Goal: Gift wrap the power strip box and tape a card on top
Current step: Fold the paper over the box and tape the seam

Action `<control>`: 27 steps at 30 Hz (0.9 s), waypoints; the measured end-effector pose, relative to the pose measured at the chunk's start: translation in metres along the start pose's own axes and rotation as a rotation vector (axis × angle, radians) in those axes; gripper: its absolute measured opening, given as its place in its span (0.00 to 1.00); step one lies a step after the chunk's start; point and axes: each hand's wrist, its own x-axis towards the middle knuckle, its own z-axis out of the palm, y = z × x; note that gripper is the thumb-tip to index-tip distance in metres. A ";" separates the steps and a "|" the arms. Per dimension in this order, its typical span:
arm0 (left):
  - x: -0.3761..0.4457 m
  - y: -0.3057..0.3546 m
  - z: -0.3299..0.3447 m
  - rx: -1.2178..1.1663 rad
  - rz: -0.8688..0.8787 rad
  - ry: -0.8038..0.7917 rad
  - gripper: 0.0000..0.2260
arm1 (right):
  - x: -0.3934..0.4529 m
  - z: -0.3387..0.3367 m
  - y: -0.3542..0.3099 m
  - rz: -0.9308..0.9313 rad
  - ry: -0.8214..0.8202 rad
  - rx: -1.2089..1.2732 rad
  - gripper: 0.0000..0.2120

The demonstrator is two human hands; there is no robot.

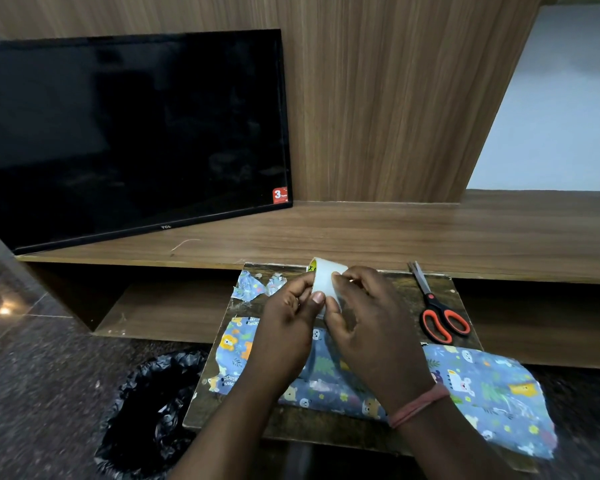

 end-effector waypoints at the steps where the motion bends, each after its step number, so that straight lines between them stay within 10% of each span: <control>1: 0.001 -0.001 -0.001 0.019 0.012 -0.009 0.13 | 0.000 0.001 0.001 -0.011 0.021 0.009 0.12; 27: -0.001 -0.008 -0.010 0.140 -0.003 -0.168 0.15 | 0.010 -0.010 0.014 0.205 -0.003 0.157 0.04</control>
